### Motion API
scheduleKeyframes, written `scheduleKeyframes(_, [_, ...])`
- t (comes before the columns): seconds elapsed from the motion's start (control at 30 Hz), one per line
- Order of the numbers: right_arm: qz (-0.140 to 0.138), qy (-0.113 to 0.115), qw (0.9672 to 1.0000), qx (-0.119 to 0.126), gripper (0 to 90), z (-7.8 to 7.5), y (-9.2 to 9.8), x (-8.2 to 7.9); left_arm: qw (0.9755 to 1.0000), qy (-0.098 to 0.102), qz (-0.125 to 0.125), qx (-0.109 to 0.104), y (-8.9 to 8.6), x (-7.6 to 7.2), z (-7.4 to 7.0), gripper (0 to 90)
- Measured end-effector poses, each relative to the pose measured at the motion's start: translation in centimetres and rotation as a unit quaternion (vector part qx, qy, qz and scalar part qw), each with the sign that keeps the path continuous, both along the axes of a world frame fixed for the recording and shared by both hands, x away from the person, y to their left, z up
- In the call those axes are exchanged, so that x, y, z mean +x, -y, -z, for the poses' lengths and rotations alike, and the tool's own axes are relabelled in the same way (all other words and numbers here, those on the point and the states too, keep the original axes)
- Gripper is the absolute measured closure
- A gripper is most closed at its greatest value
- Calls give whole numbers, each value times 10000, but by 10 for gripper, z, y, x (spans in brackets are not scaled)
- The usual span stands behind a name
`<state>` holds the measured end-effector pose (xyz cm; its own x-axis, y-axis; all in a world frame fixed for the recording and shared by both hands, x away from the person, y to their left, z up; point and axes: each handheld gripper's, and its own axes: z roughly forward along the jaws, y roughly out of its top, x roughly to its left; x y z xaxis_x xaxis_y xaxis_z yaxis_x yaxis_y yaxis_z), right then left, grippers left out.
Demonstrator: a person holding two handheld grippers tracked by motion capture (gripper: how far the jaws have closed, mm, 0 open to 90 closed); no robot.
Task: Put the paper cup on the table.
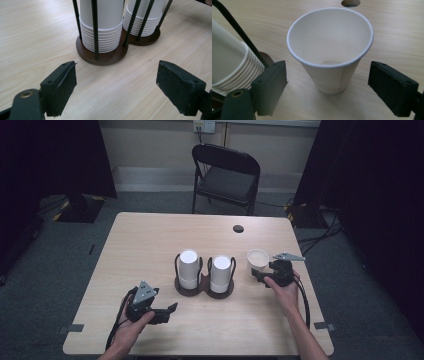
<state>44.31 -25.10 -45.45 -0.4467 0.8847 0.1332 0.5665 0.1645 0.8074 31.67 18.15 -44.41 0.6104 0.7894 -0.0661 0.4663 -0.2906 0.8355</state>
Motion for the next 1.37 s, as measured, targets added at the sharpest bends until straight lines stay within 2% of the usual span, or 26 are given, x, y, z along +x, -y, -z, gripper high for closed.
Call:
scheduleKeyframes(0.17, [42, 91, 9999, -53, 151, -5, 4, -12, 10000, -22, -18, -32, -2, 1, 1, 163])
scheduleKeyframes(0.3, [37, 108, 9999, -22, 151, -10, 10, -22, 10000, -42, -8, -33, -1, 1, 2, 164])
scheduleKeyframes(0.4, [44, 216, 9997, 57, 162, -15, 12, -30, 10000, -51, -7, -32, -1, 1, 2, 164])
scheduleKeyframes(0.57, [-80, 404, 9991, 102, 165, -27, 8, -49, 10000, -55, -74, -15, -1, 0, 1, 162])
scheduleKeyframes(0.8, [-109, 325, 9993, 179, 165, -34, 0, -71, 9998, -79, -175, -31, -4, 0, 1, 160])
scheduleKeyframes(0.9, [-214, 398, 9987, 224, 177, -35, -5, -86, 9998, -76, -196, -38, -4, 1, 2, 161])
scheduleKeyframes(1.0, [-316, 398, 9986, 157, 183, -34, -11, -99, 9998, -84, -201, 8, -5, 2, 3, 161])
scheduleKeyframes(1.13, [-379, 374, 9984, 182, 185, -27, -14, -112, 9990, 44, -425, -114, -8, 1, 0, 164])
scheduleKeyframes(1.23, [-397, 221, 9989, 78, 187, -12, -15, -115, 9980, 32, -583, -220, -13, 1, 1, 160])
scheduleKeyframes(1.33, [-359, 227, 9991, 10, 186, -9, -15, -115, 9980, -3, -594, -212, -14, 2, 3, 160])
scheduleKeyframes(1.37, [-363, 204, 9991, 75, 186, -9, -14, -114, 9979, -12, -606, -206, -14, 3, 3, 160])
